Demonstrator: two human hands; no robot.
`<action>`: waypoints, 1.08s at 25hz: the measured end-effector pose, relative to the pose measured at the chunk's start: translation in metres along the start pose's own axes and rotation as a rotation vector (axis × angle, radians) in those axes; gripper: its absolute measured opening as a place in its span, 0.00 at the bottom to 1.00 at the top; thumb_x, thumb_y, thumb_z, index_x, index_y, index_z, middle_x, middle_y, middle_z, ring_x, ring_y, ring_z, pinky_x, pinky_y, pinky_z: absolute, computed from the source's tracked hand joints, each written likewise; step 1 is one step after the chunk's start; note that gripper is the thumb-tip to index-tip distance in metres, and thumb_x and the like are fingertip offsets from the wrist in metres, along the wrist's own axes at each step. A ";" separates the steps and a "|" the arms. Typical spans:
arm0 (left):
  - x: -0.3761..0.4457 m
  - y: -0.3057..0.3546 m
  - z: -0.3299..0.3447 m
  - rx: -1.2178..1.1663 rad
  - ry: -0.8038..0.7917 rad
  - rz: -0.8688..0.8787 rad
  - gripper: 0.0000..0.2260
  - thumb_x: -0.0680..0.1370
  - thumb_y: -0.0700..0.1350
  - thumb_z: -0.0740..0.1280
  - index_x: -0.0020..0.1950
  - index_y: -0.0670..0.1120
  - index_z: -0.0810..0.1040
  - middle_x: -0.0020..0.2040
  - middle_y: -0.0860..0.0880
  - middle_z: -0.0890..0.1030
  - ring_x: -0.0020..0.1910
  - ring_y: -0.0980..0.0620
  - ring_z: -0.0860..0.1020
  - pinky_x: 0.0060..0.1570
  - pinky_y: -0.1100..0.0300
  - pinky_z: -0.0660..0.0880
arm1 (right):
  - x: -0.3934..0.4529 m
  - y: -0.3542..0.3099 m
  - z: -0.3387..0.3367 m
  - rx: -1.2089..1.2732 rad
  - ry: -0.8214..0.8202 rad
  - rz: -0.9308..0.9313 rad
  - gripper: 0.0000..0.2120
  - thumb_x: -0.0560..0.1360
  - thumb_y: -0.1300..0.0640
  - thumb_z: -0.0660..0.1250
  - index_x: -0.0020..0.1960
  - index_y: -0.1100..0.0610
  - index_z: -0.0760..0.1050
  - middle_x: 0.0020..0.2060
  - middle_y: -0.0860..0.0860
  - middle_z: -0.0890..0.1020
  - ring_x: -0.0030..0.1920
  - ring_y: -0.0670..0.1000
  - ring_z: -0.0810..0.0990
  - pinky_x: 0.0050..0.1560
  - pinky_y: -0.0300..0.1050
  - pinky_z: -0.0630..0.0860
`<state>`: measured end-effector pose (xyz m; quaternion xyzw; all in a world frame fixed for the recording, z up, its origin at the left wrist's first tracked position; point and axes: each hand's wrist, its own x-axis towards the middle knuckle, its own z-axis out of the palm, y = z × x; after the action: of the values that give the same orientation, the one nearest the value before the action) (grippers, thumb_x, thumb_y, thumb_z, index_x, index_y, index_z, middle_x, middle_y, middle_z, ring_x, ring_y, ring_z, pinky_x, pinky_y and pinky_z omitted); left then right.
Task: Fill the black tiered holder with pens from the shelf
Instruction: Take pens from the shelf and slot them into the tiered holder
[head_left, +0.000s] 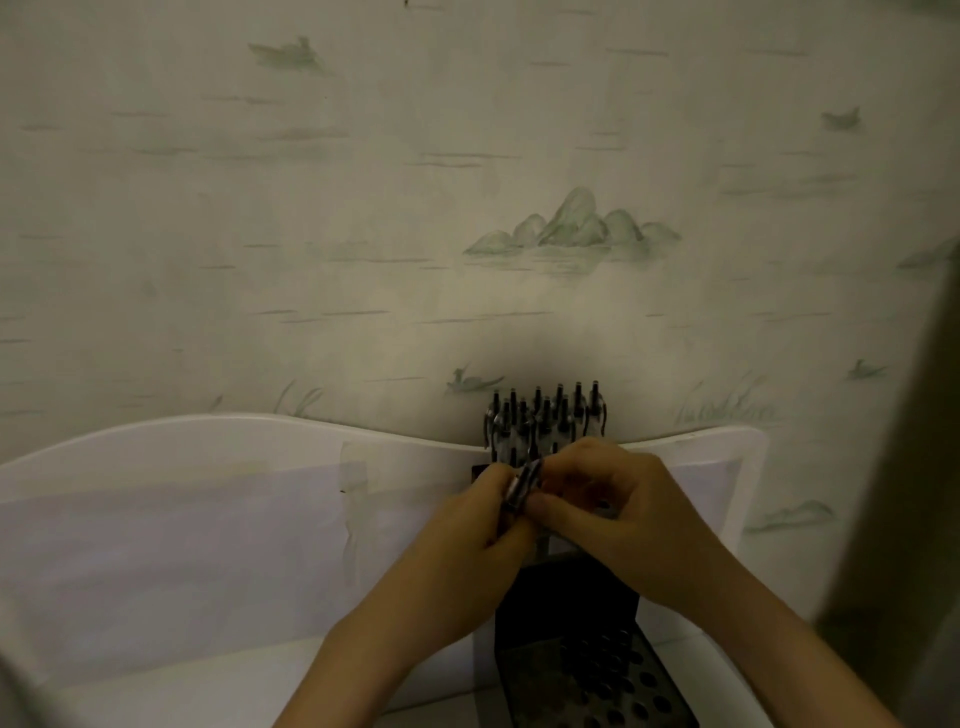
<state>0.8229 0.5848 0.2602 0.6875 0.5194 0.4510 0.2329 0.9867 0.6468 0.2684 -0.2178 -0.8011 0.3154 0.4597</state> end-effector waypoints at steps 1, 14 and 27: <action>0.000 0.001 0.001 0.004 -0.007 0.016 0.04 0.80 0.46 0.62 0.51 0.47 0.75 0.38 0.49 0.78 0.35 0.50 0.75 0.36 0.54 0.72 | 0.000 0.002 0.001 0.031 0.000 0.005 0.09 0.69 0.51 0.74 0.49 0.51 0.84 0.42 0.48 0.83 0.44 0.52 0.83 0.46 0.54 0.80; 0.004 0.002 -0.008 0.049 0.130 0.014 0.09 0.81 0.45 0.62 0.44 0.43 0.76 0.28 0.54 0.71 0.27 0.59 0.68 0.32 0.63 0.67 | 0.033 -0.017 -0.058 0.233 0.563 0.015 0.04 0.73 0.64 0.72 0.46 0.58 0.82 0.36 0.53 0.86 0.37 0.54 0.86 0.41 0.42 0.82; 0.000 0.000 -0.011 0.025 0.198 -0.074 0.06 0.77 0.37 0.61 0.42 0.47 0.71 0.27 0.59 0.70 0.26 0.61 0.66 0.27 0.72 0.64 | 0.043 0.007 -0.045 -0.300 0.465 -0.110 0.06 0.73 0.59 0.73 0.50 0.53 0.83 0.37 0.43 0.85 0.37 0.42 0.84 0.45 0.47 0.83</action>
<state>0.8132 0.5837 0.2653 0.6226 0.5705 0.5014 0.1884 1.0055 0.6926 0.3064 -0.3062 -0.7225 0.1096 0.6101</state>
